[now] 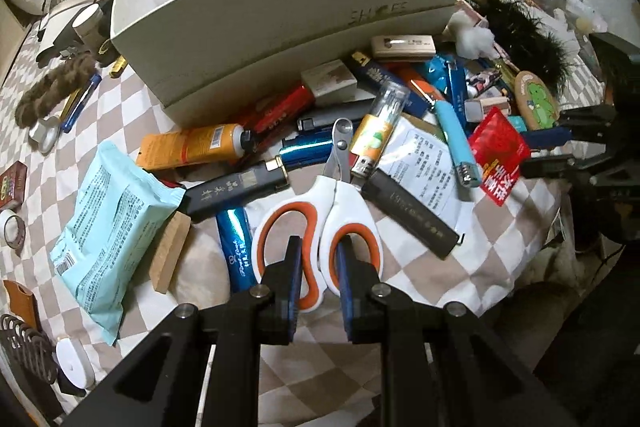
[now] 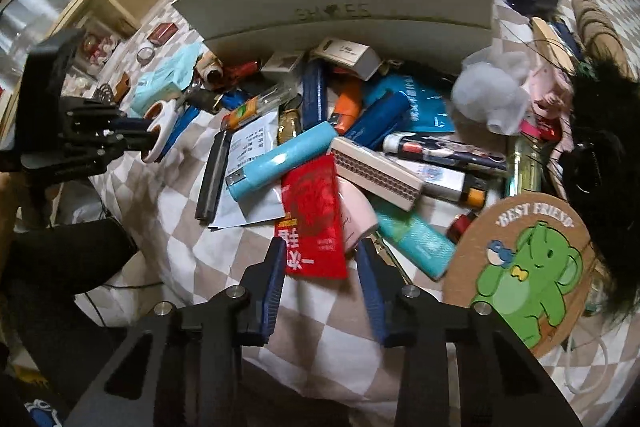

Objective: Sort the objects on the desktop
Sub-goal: 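Lower the left tool onto the orange-handled scissors while the right tool reaches the red snack packet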

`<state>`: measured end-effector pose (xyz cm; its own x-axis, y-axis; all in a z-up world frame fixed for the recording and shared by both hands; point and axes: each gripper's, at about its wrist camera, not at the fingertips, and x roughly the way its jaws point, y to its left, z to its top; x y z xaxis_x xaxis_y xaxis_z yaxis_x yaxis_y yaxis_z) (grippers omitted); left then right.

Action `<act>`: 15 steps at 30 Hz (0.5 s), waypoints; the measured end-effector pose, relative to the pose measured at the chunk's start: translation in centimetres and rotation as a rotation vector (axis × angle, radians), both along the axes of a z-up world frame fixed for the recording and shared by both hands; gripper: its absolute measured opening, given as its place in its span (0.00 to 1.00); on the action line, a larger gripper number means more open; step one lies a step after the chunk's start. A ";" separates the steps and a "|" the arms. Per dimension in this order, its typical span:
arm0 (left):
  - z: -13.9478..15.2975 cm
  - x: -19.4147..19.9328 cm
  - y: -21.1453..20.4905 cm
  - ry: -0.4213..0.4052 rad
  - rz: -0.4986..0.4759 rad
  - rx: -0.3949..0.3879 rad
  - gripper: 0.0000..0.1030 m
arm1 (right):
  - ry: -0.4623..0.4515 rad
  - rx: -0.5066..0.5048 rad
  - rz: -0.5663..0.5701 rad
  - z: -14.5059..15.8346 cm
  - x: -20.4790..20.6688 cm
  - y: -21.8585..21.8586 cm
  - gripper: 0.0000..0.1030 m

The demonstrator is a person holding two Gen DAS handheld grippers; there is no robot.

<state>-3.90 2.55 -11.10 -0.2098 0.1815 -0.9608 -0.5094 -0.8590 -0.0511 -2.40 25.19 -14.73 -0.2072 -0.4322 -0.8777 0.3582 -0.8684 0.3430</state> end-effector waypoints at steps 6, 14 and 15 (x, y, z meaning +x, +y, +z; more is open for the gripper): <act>-0.2 -0.8 0.1 -0.005 0.003 0.023 0.17 | 0.003 -0.008 0.037 0.3 0.2 -1.3 0.26; 0.4 -0.3 0.6 0.004 0.029 0.057 0.17 | -0.026 -0.015 0.008 -0.6 -1.1 -2.3 0.13; 0.6 -0.2 0.7 0.007 0.032 0.062 0.17 | -0.031 -0.017 0.003 -0.7 -1.3 -2.4 0.12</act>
